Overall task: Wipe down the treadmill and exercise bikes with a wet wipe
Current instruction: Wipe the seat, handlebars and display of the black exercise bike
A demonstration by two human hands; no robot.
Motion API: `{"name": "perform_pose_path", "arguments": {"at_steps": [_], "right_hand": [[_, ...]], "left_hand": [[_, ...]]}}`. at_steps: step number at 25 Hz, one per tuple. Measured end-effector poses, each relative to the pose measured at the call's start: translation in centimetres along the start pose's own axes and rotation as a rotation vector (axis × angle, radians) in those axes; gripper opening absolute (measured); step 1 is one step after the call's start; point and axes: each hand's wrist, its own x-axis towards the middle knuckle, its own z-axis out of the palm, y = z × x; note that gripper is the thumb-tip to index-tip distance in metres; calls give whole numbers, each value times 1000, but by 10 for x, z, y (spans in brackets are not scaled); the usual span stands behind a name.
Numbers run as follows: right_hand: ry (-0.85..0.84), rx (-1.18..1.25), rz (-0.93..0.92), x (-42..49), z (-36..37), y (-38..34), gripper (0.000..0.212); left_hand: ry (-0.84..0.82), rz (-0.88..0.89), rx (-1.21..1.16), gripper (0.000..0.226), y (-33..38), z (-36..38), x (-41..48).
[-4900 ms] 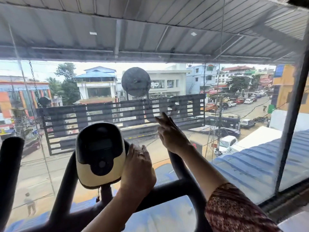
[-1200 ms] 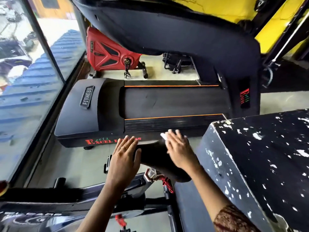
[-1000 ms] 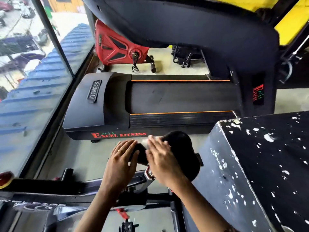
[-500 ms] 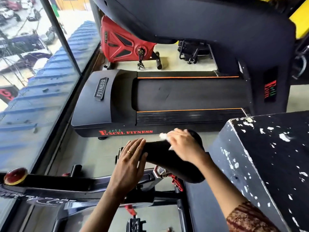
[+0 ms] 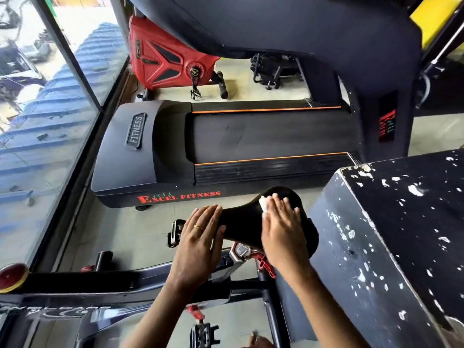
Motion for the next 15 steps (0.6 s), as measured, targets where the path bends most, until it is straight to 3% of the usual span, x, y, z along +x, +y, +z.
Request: {"name": "perform_pose_path", "arguments": {"at_steps": [1,3,5,6,8,10,13,15], "right_hand": [[-9,37,5,-3,3,-21,53],[-46,101,-171,-26,9,-44,49],[-73,26,-297,-43,-5,-22,48],[-12,-45,-266,-48,-10,0,48],[120,-117,-8,-50,-17,24,51],[237,-82,121,-47,-3,2,48],[180,-4,-153,-61,29,-50,56],[181,-109,-272,-69,32,-23,61]], "left_hand": [[1,4,-10,42,-1,0,0],[-9,21,-24,43,-3,-1,-1],[-24,30,-24,45,-4,-2,0],[-32,33,-17,45,-4,-3,0],[-36,63,22,44,0,-5,3],[-29,140,57,39,1,-8,7],[-44,226,40,36,2,-8,13],[-59,254,38,36,3,-5,13]]}}
